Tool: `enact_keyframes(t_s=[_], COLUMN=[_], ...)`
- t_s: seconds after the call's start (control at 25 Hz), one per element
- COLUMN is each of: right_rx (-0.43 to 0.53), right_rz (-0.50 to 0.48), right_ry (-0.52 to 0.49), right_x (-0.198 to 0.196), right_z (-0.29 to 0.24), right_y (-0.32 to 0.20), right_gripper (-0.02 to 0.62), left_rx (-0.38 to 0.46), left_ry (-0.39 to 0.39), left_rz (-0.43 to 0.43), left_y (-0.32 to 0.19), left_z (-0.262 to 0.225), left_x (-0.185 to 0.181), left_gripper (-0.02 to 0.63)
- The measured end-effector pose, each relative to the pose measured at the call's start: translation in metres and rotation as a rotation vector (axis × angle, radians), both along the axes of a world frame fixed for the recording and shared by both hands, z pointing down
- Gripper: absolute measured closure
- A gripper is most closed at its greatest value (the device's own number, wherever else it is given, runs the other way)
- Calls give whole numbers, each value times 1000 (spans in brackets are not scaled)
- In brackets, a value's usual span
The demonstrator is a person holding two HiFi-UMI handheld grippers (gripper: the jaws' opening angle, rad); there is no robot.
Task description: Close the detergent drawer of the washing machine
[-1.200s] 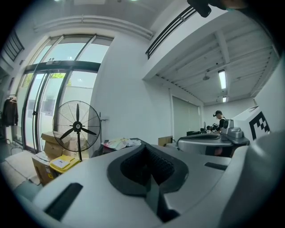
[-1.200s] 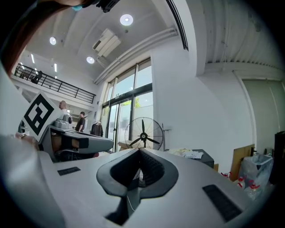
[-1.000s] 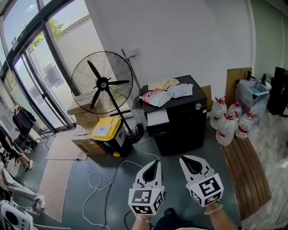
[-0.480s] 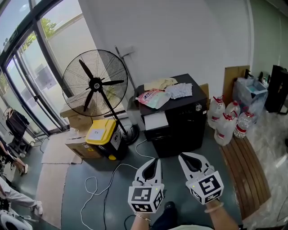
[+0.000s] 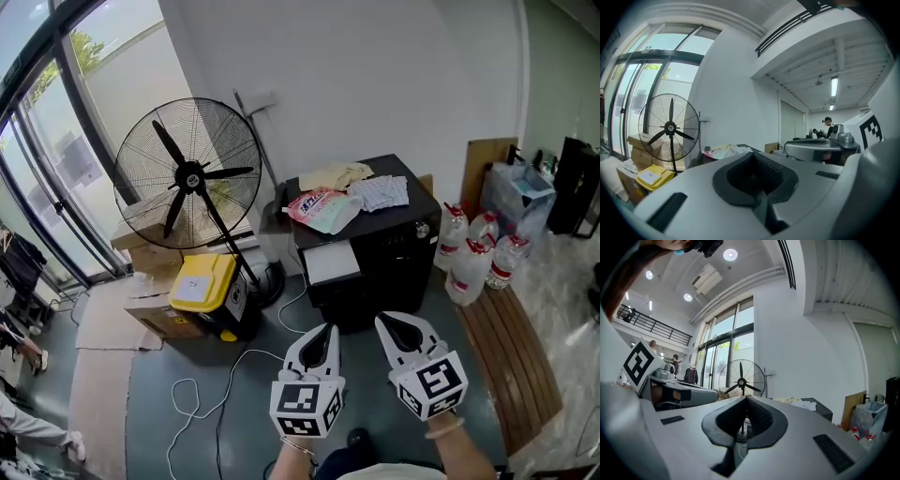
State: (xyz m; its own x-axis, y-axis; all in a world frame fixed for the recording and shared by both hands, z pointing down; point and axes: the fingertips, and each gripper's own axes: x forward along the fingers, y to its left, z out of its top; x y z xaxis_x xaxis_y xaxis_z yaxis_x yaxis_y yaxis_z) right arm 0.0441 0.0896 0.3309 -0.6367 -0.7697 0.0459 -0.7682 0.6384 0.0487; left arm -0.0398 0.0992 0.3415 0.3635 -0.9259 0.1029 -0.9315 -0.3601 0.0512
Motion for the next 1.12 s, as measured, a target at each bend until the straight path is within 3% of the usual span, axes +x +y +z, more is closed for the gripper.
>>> enact_keyframes(t_s=[0.44, 1.12], right_rx=[-13, -116], right_rz=[65, 52], right_ry=[0, 45], right_x=[-32, -27], right_z=[11, 67], right_y=[-55, -139], right_gripper=[568, 568], left_rx=[-14, -78], left_ry=[7, 36], left_rz=[55, 79], left_y=[-57, -139], left_z=[15, 71], left_x=[-36, -27], left_gripper=[591, 589])
